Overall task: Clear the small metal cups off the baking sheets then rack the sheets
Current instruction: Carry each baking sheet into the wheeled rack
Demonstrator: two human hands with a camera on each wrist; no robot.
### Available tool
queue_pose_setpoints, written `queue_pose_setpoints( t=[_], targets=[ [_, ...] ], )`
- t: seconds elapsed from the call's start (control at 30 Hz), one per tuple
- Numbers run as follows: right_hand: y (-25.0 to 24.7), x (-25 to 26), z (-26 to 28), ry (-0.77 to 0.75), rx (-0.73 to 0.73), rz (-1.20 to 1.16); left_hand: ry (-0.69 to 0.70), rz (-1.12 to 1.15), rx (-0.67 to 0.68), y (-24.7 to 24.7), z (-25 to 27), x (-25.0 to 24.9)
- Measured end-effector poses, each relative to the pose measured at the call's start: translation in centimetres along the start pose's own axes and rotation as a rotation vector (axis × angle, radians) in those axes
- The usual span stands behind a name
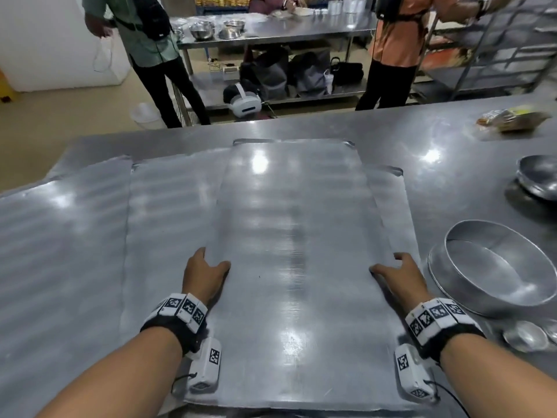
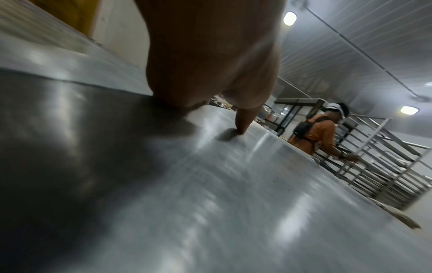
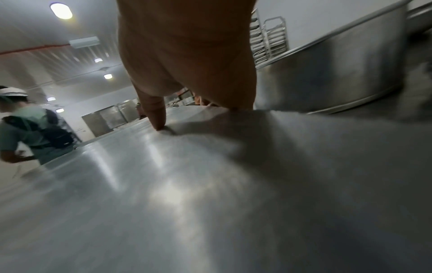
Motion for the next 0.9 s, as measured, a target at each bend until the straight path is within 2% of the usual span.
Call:
queue_pose_setpoints(
  t=[0.13, 0.23, 0.43, 0.6, 0.8, 0.9],
  targets=[
    [-2.8, -2.0, 0.7, 0.06, -0.094, -0.015, 0.04, -0.051, 0.062, 3.4, -1.5, -1.9],
    [-4.1, -4.2, 1.1, 0.097, -0.14, -0.014, 0.073, -0.106, 0.095, 5.2, -0.3, -4.4],
    [-5.5, -6.7, 2.1, 0.113, -0.172, -0.008, 0.095, -0.107, 0.161, 8.8, -0.8, -4.6],
    [-4.8, -7.8, 2.1, 0.08, -0.166, -0.01, 0.094, -0.177, 0.155, 9.5, -1.9, -4.2],
    [-4.1, -8.1, 1.4, 0.08, -0.101, -0.022, 0.06, -0.472, 0.143, 9.2, -2.7, -4.0],
    [-3.9, -8.1, 1.5, 0.058, -0.102, -0.048, 0.091, -0.462, 0.174, 9.1, -3.2, -3.7]
  ],
)
Point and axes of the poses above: each hand's wrist, its own z-axis away from the middle knuckle, its own y-axis out of the palm, x = y × z, the point moved 5 cm from there along -z, towards the middle knuckle, and after that the axes turned 7 degrees about -y, right-handed, at the moved point
